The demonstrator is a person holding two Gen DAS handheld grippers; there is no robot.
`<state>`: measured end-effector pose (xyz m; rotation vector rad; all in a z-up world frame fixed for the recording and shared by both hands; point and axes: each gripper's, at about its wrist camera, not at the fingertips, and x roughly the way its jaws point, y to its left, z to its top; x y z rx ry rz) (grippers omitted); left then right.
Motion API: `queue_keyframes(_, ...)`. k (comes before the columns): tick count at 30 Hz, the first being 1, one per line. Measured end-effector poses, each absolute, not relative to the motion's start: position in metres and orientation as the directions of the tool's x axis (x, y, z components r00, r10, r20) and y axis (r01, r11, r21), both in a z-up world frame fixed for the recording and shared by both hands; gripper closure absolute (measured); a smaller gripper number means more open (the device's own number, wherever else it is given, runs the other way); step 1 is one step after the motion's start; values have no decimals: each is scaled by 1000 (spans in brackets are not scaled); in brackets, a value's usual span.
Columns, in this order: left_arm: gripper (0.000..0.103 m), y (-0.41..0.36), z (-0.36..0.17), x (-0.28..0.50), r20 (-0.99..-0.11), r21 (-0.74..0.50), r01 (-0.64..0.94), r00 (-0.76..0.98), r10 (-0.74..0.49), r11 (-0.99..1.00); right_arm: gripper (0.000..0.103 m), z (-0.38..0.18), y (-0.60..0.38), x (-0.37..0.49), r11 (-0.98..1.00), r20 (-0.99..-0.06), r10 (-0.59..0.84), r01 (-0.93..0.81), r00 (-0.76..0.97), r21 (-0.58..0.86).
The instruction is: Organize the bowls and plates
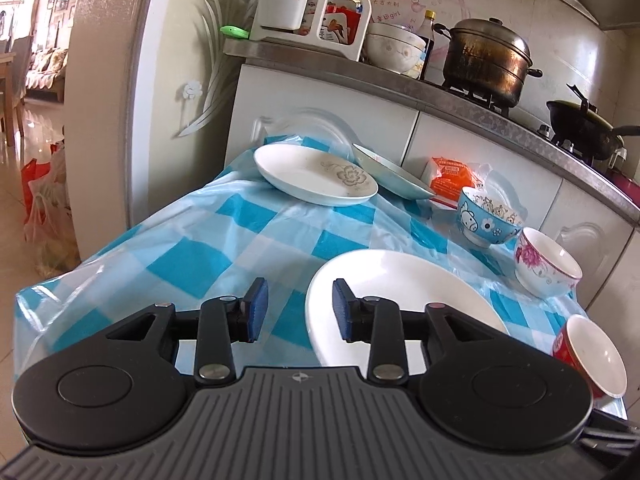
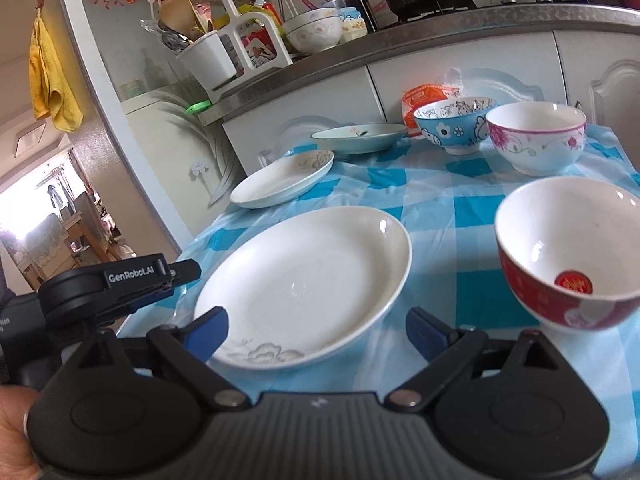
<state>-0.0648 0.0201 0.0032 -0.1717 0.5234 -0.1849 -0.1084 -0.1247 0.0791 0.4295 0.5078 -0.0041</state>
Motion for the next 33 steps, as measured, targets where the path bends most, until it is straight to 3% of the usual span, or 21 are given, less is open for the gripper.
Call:
queue_keyframes(3, 46, 25, 8, -75, -485, -207, 140, 845, -226, 968, 1, 83, -124, -121, 909, -455, 96, 108, 885, 403)
queue_keyframes(6, 32, 28, 15, -87, -480, -192, 153, 847, -229, 969, 1, 90, -122, -134, 926, -444, 63, 114, 894, 361)
queue_keyframes(10, 2, 35, 24, -98, -478, -192, 165, 846, -238, 968, 1, 99, -121, -152, 948, -393, 27, 101, 919, 301)
queue_keyframes(15, 0, 47, 32, -100, -486, -242, 164, 832, -266, 956, 1, 105, -126, -165, 965, -350, 0, 92, 937, 247)
queue_keyframes(18, 0, 46, 37, -96, -453, -216, 161, 857, -245, 963, 1, 102, -128, -157, 962, -413, 33, 83, 910, 260)
queue_keyframes(33, 0, 57, 47, 25, -477, -246, 166, 837, -268, 955, 1, 126, -170, -36, 845, -488, 179, 120, 854, 521)
